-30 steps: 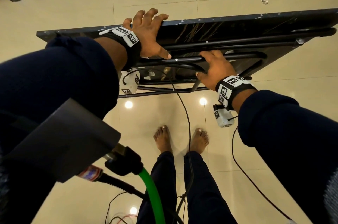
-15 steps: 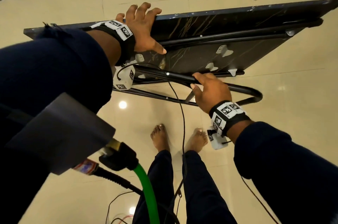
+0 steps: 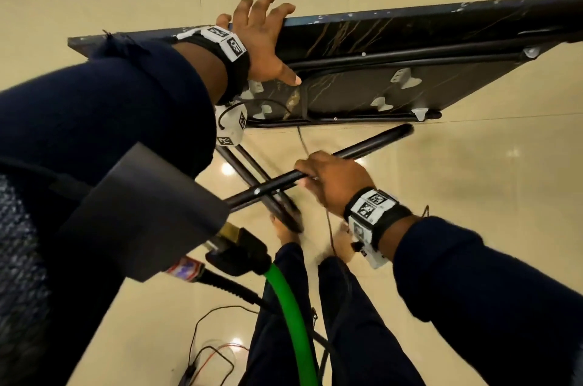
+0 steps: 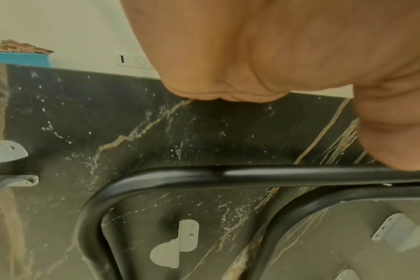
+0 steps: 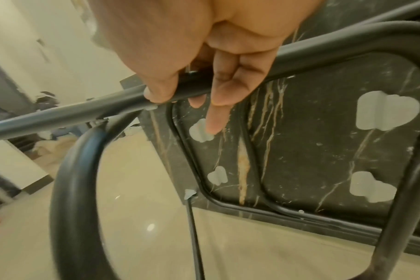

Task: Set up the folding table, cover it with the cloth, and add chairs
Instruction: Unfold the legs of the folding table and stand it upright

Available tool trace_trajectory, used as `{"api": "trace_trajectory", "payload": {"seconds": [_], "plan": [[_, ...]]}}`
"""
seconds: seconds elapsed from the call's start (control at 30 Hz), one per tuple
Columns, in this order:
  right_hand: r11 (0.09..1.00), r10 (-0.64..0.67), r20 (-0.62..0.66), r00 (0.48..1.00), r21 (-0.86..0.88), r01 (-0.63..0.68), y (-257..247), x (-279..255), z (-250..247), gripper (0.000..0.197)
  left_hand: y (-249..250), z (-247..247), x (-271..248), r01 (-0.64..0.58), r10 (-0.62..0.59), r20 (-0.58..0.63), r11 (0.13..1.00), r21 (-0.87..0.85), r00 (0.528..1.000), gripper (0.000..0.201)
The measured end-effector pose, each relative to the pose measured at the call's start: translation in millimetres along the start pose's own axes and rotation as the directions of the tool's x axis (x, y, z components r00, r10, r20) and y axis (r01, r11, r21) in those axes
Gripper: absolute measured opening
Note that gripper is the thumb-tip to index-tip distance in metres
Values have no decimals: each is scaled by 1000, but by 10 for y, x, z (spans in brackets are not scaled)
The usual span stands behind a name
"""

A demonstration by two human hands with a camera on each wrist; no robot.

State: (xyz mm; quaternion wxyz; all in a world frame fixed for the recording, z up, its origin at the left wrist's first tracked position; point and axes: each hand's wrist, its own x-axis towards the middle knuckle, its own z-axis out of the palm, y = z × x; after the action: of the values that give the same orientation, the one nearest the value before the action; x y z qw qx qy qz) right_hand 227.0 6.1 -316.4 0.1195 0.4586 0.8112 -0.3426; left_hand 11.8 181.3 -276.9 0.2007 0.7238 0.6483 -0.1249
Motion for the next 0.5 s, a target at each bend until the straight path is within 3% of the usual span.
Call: {"api": "trace_trajectory", "payload": {"seconds": [0.13, 0.3, 0.5], "plan": [[994, -104, 133, 986, -1, 105, -432, 21, 235, 42, 14, 91, -110, -4, 4, -17, 1000, 14, 1000, 115], [968, -245, 127, 961, -18, 249, -798, 217, 489, 41, 14, 130, -103, -13, 14, -59, 1000, 19, 998, 112], [926, -373, 151, 915, 2, 377, -1336, 560, 454, 40, -17, 78, -4, -15, 15, -38, 1000, 2, 999, 110]]}}
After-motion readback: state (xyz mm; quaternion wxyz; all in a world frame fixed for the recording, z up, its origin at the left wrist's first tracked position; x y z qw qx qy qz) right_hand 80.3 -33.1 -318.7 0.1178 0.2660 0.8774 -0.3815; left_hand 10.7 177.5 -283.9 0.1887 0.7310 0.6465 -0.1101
